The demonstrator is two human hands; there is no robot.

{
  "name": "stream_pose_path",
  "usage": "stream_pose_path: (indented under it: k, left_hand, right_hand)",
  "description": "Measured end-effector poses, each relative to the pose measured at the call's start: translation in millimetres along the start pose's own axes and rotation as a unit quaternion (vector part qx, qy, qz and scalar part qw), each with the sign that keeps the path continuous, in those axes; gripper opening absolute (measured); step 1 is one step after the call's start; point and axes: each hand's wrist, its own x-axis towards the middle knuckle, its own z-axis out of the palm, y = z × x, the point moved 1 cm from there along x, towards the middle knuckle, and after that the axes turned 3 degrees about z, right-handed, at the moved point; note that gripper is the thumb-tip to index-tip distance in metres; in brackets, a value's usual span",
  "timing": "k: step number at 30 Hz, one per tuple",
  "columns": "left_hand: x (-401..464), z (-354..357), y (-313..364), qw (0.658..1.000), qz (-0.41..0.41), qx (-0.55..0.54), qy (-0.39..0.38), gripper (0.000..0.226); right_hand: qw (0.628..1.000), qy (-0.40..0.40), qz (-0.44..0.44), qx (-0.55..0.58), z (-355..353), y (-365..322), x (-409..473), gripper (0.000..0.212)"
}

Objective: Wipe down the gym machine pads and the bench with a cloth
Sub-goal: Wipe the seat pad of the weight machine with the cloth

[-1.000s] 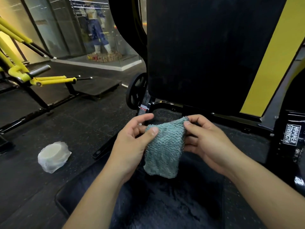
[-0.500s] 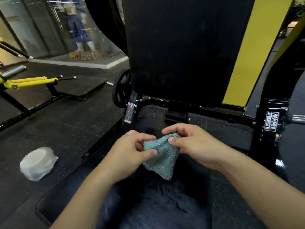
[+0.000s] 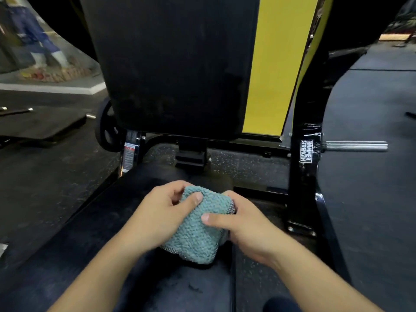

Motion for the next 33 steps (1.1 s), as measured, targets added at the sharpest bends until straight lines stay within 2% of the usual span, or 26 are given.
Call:
stream_pose_path:
  k: [2,5,9,12,14,16,19,21,22,25,27,29,33]
  left_hand:
    - [1.3,3.7,-3.0,0.999,-0.004,0.037,0.04,0.006]
    - [0.1,-4.8,-1.3,0.992,-0.018,0.08,0.097,0.011]
    - [-13.0,-17.0,2.0,0.99,-0.031,0.074,0.117,0.005]
    - [-30.1,-20.7,4.4,0.989,-0.031,0.099,0.108,0.008]
    - [-41.0,-20.1,8.0,0.989,-0.016,0.117,0.093,0.01]
    - [-49.4,-17.3,12.9,0.987,0.006,0.147,0.062,0.012]
    - [-56.3,-14.4,11.7,0.98,0.029,0.197,-0.01,0.018]
    - [-58.5,-15.9,5.8,0.97,0.051,0.237,-0.037,0.021]
    - [-59.1,-16.7,3.7,0.965,0.066,0.249,-0.043,0.024]
    - [-61.2,-15.9,-3.1,0.941,0.109,0.316,-0.051,0.037]
    - [-60.6,-16.2,-6.8,0.926,0.121,0.352,-0.071,0.026]
    - [-61.0,-15.9,-9.2,0.927,0.122,0.347,-0.077,0.016]
    - [-57.1,-11.8,-7.2,0.922,0.133,0.354,-0.08,0.01]
  right_hand:
    - [0.999,0.051,0.009,-0.001,-7.9,-1.3,3.3,0.029]
    - [0.995,0.1,0.007,0.002,-14.3,-10.7,13.6,0.032]
    - [0.992,0.125,0.008,-0.017,-20.3,-24.8,44.1,0.026]
    - [0.984,0.174,-0.042,-0.023,-27.4,-41.5,75.8,0.021]
    - [0.97,0.191,-0.078,-0.131,-30.6,-52.6,98.7,0.016]
    - [0.934,0.178,-0.08,-0.3,-32.0,-54.1,121.2,0.016]
    - [0.861,0.078,-0.028,-0.502,-29.8,-38.2,150.3,0.021]
    - [0.818,0.022,0.005,-0.575,-27.8,-28.6,160.4,0.024]
    - [0.809,0.011,0.008,-0.587,-27.0,-27.9,163.0,0.026]
    - [0.808,-0.003,0.016,-0.589,-27.1,-34.6,166.2,0.044]
    - [0.81,-0.001,0.035,-0.585,-31.8,-37.8,165.5,0.054]
    - [0.816,0.012,0.04,-0.576,-40.4,-37.6,159.0,0.06]
    - [0.849,0.059,0.031,-0.523,-59.2,-27.1,142.1,0.057]
